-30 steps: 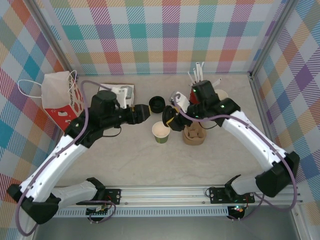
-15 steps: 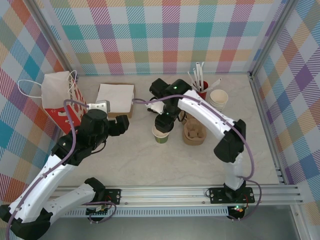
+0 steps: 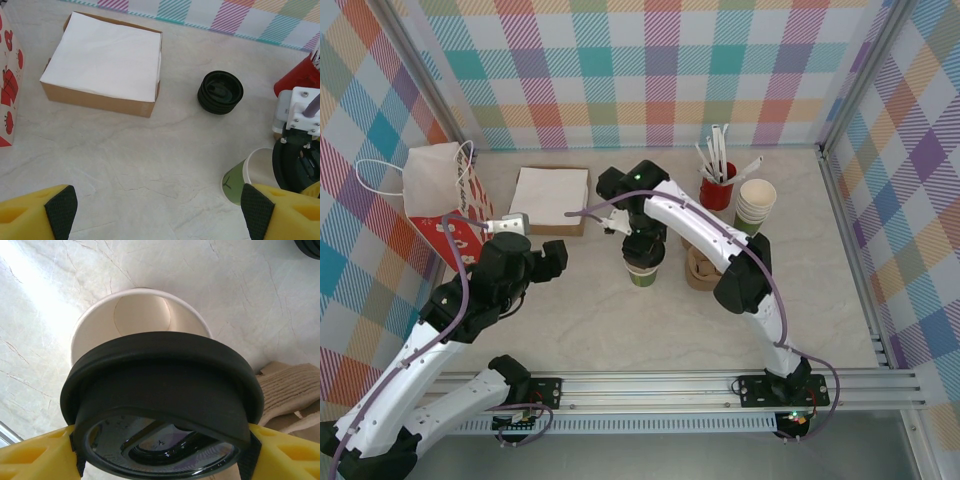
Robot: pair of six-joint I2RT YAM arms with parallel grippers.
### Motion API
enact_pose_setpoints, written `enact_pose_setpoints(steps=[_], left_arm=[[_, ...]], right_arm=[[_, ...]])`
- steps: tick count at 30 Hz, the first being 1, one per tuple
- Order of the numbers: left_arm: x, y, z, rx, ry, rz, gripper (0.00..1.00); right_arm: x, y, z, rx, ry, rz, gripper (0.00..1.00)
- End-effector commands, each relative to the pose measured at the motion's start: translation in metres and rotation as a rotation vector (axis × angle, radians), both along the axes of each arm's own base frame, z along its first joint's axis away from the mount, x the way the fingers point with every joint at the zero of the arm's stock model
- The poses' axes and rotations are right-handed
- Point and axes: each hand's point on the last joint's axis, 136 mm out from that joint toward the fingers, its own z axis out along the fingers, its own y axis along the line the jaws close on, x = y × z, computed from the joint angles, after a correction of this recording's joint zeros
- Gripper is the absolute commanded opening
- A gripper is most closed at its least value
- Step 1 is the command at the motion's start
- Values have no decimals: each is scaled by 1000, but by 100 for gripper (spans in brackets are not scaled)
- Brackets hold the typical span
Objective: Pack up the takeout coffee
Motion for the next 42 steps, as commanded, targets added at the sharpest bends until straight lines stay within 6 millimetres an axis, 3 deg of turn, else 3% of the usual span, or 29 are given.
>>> enact_pose_setpoints(steps=[1, 33, 42], left_arm=[[0, 4, -5, 10, 3, 19, 87], [3, -4, -9, -8, 16, 3, 88], [3, -5, -11, -8, 23, -1, 88]], right_arm=[[-7, -3, -2, -42, 25, 46, 75], [-8, 14, -23, -38, 58, 96, 77], [-9, 22, -23, 0, 63, 91, 83]])
